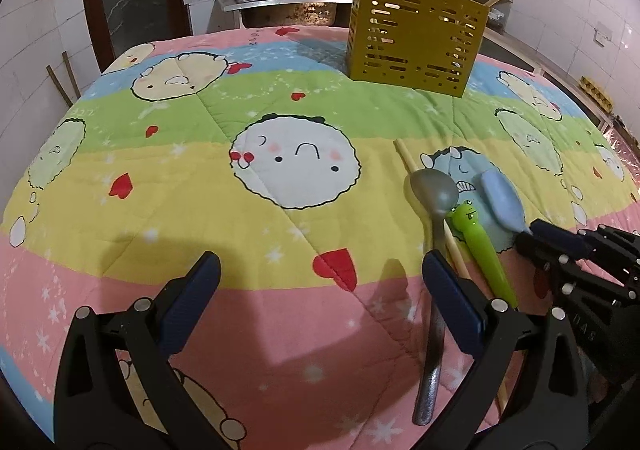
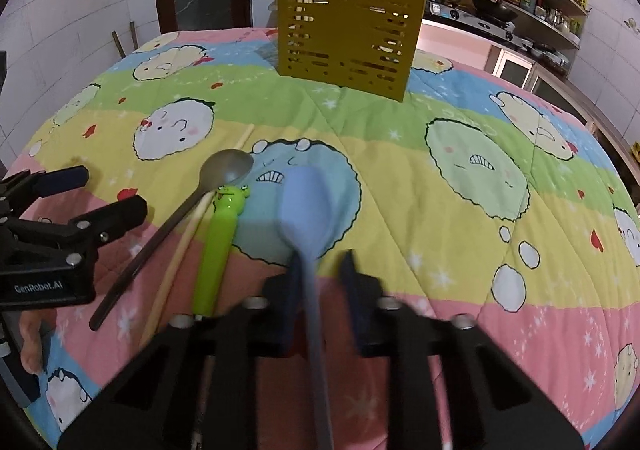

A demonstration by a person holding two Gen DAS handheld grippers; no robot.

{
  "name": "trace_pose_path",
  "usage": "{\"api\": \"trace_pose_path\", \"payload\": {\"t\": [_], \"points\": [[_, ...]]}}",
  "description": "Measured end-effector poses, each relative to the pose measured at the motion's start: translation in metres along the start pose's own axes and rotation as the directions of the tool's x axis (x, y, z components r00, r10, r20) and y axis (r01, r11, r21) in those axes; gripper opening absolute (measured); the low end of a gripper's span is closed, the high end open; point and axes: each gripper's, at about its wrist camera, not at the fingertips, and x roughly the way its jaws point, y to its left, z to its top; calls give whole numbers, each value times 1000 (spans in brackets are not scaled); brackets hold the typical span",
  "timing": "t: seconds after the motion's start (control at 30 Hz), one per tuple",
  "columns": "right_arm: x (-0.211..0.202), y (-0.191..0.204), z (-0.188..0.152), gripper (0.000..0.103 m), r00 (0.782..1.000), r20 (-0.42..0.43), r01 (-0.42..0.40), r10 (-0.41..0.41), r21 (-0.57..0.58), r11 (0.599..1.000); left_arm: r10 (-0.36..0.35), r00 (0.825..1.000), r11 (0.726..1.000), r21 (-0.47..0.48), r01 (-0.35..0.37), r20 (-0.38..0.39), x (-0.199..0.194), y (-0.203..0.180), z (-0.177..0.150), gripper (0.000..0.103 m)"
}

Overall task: Organize utensils
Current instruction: 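Close the right tool on the light-blue spatula handle, then lift the blue spatula with the right tool while the left tool grasps the grey spoon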

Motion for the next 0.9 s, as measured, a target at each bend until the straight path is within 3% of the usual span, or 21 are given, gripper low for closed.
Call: {"api": "trace_pose_path", "payload": {"t": [0.4,0.63,0.9], "points": [[-1,-51,-1,9,997,-2,76,-76,130,989,-30,999,998,52,31,-24,9,-27,3,97],[2,-54,-1,9,997,3,75,-76,136,988,-29,999,999,19,29,-40,17,-24,10,91],[4,-57,-1,9,997,-1,75,-76,146,986,16,999,999,50,-14,-47,22,-24,9,89]]}}
